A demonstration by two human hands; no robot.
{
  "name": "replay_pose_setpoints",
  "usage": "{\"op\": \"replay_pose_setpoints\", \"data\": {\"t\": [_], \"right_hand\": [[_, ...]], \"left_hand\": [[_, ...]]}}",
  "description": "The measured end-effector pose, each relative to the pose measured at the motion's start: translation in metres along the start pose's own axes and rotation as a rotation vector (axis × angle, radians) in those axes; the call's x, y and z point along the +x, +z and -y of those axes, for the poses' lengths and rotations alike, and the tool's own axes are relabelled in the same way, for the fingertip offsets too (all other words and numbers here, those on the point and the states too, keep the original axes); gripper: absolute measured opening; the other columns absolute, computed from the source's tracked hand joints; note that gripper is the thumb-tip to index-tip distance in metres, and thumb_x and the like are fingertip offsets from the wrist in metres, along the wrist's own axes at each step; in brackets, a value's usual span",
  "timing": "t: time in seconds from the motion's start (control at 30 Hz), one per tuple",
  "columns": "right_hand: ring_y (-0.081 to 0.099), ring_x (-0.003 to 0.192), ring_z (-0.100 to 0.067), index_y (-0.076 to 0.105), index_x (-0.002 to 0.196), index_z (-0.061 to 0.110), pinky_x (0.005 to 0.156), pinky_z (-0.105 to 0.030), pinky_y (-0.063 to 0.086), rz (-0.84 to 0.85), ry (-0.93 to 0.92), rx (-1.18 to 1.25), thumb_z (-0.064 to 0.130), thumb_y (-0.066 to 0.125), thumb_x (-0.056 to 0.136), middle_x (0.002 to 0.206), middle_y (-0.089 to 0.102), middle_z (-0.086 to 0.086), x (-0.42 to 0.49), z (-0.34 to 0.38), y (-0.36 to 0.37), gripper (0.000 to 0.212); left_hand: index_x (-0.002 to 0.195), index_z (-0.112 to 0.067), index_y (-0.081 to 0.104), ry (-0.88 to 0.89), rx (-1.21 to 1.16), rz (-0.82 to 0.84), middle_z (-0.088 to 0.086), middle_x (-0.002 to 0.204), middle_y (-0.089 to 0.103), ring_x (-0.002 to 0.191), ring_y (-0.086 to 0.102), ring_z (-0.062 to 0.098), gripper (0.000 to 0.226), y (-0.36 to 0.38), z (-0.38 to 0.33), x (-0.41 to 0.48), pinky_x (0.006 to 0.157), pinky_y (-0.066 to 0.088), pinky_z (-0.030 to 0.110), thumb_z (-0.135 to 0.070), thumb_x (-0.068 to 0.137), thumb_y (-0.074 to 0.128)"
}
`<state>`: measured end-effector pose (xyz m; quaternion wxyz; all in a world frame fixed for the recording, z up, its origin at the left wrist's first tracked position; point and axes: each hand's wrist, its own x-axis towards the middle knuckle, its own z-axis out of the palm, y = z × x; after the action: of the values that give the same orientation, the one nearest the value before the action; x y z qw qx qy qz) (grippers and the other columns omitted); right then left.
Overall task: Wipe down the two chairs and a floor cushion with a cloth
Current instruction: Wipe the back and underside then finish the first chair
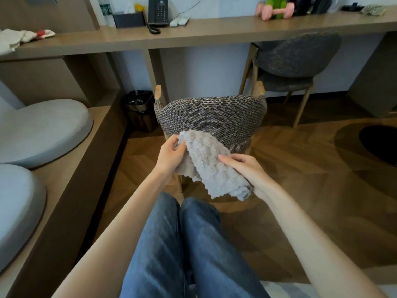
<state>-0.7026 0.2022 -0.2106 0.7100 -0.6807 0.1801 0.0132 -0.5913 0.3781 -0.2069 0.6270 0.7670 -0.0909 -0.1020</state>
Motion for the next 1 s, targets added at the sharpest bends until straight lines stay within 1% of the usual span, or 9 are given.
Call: {"op": "replay_pose_setpoints", "data": {"t": [0.1,0.23,0.4,0.5,0.67,0.73,0.8,0.93,1.0], "right_hand": [[0.071,0.093,-0.021,0.067,0.107,0.011,0.072,-0.032,0.059,0.003,0.022,0.205,0.03,0.076,0.077,0.101,0.074,-0.006,0.001,0.007,-0.009,0.037],[0.071,0.094,-0.018,0.061,0.112,0.016,0.068,-0.031,0.058,0.018,-0.017,0.307,0.02,0.074,0.08,0.101,0.074,-0.001,0.001,0.017,-0.013,0.035],[0.071,0.096,-0.018,0.056,0.116,0.009,0.07,-0.031,0.058,0.059,-0.022,0.41,0.033,0.075,0.071,0.104,0.073,-0.004,-0.003,0.028,-0.007,0.054],[0.071,0.091,-0.015,0.058,0.105,0.012,0.067,-0.027,0.057,0.009,-0.09,0.379,0.032,0.074,0.078,0.099,0.073,-0.001,-0.006,0.03,-0.006,0.038],[0.066,0.094,-0.005,0.05,0.103,0.024,0.077,-0.025,0.056,-0.353,-0.432,0.074,-0.001,0.073,0.079,0.108,0.065,-0.003,-0.004,0.016,-0.01,0.042],[0.055,0.115,-0.004,0.049,0.12,0.032,0.097,-0.029,0.049,-0.347,-0.535,-0.174,0.009,0.073,0.082,0.125,0.056,0.006,0.001,0.009,-0.007,0.05],[0.039,0.127,-0.004,0.041,0.136,0.037,0.109,-0.03,0.033,-0.272,-0.422,-0.339,0.032,0.073,0.083,0.138,0.042,0.013,0.009,0.001,-0.004,0.062],[0.062,0.113,-0.009,0.058,0.126,0.023,0.094,-0.025,0.05,0.096,-0.053,0.145,0.036,0.068,0.084,0.123,0.066,0.005,0.024,-0.006,-0.006,0.045],[0.065,0.106,-0.009,0.063,0.114,0.025,0.078,-0.018,0.054,0.013,-0.101,0.152,0.032,0.068,0.087,0.108,0.072,0.011,0.022,-0.007,-0.004,0.029]], "left_hand": [[0.088,-0.023,0.059,0.173,0.199,-0.073,0.004,0.091,0.067,0.085,0.059,0.016,0.019,-0.004,0.011,0.004,0.076,0.047,0.026,-0.007,0.093,0.052],[0.091,-0.027,0.056,0.287,0.317,-0.021,-0.016,0.086,0.062,0.085,0.061,0.013,0.028,0.0,0.021,0.003,0.075,0.048,0.024,0.001,0.086,0.058],[0.122,-0.037,0.043,0.443,0.217,0.145,-0.027,0.119,0.053,0.112,0.051,-0.006,0.065,0.016,0.015,-0.008,0.09,0.039,0.007,-0.014,0.073,0.079],[0.111,-0.031,0.055,0.496,0.156,0.012,-0.018,0.107,0.061,0.102,0.057,0.001,0.044,0.019,0.003,-0.011,0.082,0.044,0.015,-0.002,0.08,0.067],[0.096,-0.029,0.06,0.205,0.087,0.146,-0.015,0.089,0.063,0.073,0.059,-0.014,0.036,0.014,-0.009,-0.01,0.062,0.045,0.008,0.004,0.091,0.046],[0.105,-0.022,0.059,-0.024,-0.078,0.24,-0.01,0.085,0.069,0.069,0.065,-0.006,0.038,0.016,-0.008,-0.011,0.055,0.051,0.014,0.006,0.094,0.036],[0.11,-0.016,0.06,-0.166,-0.264,0.3,-0.005,0.087,0.074,0.076,0.07,0.006,0.031,0.016,-0.007,-0.01,0.056,0.055,0.022,0.002,0.098,0.037],[0.112,-0.019,0.062,-0.229,-0.335,0.338,0.003,0.105,0.073,0.091,0.071,0.014,0.023,0.016,-0.005,0.002,0.065,0.057,0.027,-0.008,0.098,0.047],[0.114,-0.019,0.06,-0.164,-0.199,0.243,0.005,0.107,0.07,0.084,0.071,0.006,0.024,0.015,-0.004,0.004,0.063,0.056,0.022,-0.006,0.097,0.049]]}}
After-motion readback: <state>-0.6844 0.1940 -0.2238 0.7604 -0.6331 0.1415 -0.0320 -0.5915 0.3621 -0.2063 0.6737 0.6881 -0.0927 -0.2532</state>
